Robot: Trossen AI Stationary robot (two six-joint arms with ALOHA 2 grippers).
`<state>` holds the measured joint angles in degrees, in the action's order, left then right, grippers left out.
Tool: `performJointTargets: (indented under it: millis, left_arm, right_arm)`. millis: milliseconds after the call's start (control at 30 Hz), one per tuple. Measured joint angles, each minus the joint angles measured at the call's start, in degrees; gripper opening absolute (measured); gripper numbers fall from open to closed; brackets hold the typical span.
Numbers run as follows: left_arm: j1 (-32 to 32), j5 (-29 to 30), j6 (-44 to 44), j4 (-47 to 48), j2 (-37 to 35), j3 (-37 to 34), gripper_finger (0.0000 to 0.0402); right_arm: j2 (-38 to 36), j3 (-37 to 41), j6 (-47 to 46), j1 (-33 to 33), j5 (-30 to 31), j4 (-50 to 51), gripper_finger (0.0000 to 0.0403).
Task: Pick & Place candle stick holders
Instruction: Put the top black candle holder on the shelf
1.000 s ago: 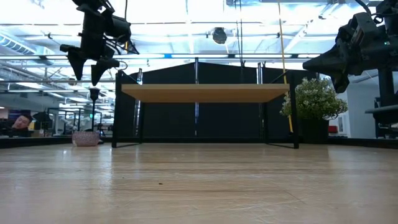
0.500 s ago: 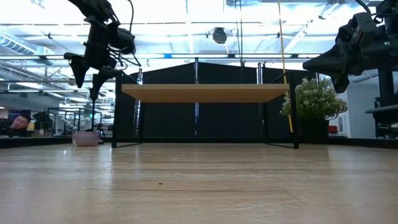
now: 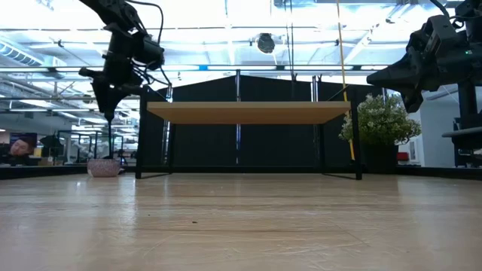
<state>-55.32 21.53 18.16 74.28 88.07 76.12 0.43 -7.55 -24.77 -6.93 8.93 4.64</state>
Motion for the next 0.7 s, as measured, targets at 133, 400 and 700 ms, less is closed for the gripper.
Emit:
performJointTargets:
  millis: [133,400,700]
  left_arm:
    - [-0.45,-0.95,-0.10,-1.39,-0.11,0.11,0.0023]
    - [-0.73,-1.20,-2.43,-1.30,-0.11,0.09,0.0024]
    - [-0.77,1.95,-4.63,3.35,0.35,5.56,0.0002]
  right_arm:
    - [0.00,0.00,-0.05,0.01,0.00,0.00,0.0000]
    - [0.00,0.00,-0.05,0.01,0.00,-0.02,0.0000]
    - [0.01,0.00,-0.08,0.01,0.00,-0.11,0.0000]
